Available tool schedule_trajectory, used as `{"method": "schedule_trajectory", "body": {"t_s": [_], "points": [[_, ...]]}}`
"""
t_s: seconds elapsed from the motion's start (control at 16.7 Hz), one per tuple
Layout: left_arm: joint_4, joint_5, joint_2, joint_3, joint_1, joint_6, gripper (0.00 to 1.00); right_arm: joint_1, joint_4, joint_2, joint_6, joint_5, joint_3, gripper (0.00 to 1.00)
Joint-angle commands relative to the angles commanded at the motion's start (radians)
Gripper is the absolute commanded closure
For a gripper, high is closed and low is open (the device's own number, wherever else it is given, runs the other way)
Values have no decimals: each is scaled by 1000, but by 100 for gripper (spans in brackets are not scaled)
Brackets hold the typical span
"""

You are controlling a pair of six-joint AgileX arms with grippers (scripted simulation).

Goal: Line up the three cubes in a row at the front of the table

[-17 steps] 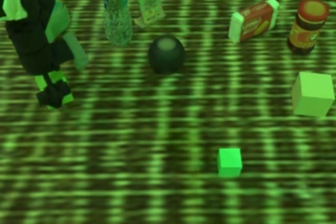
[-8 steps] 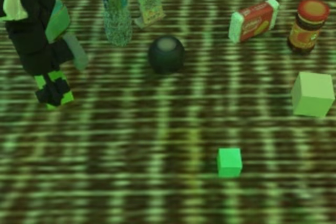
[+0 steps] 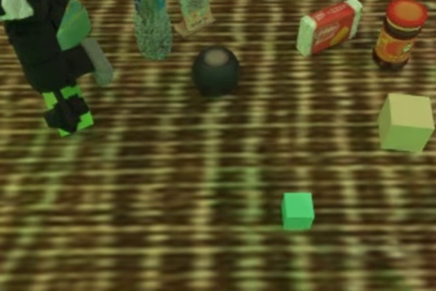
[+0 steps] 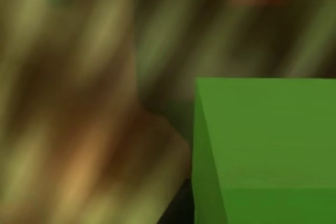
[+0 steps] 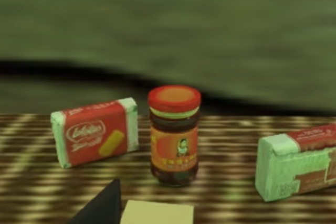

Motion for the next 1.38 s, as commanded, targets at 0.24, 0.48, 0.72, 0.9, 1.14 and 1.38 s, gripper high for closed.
{"method": "schedule_trajectory", "body": {"t_s": [0.24, 0.48, 0.72, 0.9, 1.14, 1.38], "points": [[-140, 0, -43, 87, 12, -3, 100, 0, 0, 0, 0, 0, 0, 0], [-190, -1, -66, 120, 16, -4, 100, 0, 0, 0, 0, 0, 0, 0], [-187, -1, -65, 116, -4, -6, 100, 0, 0, 0, 0, 0, 0, 0], [-185, -1, -84, 99, -103, -38, 100, 0, 0, 0, 0, 0, 0, 0], [-183, -1, -130, 46, -342, -118, 100, 0, 0, 0, 0, 0, 0, 0], [-183, 2, -177, -11, -609, -200, 100, 0, 0, 0, 0, 0, 0, 0]]}}
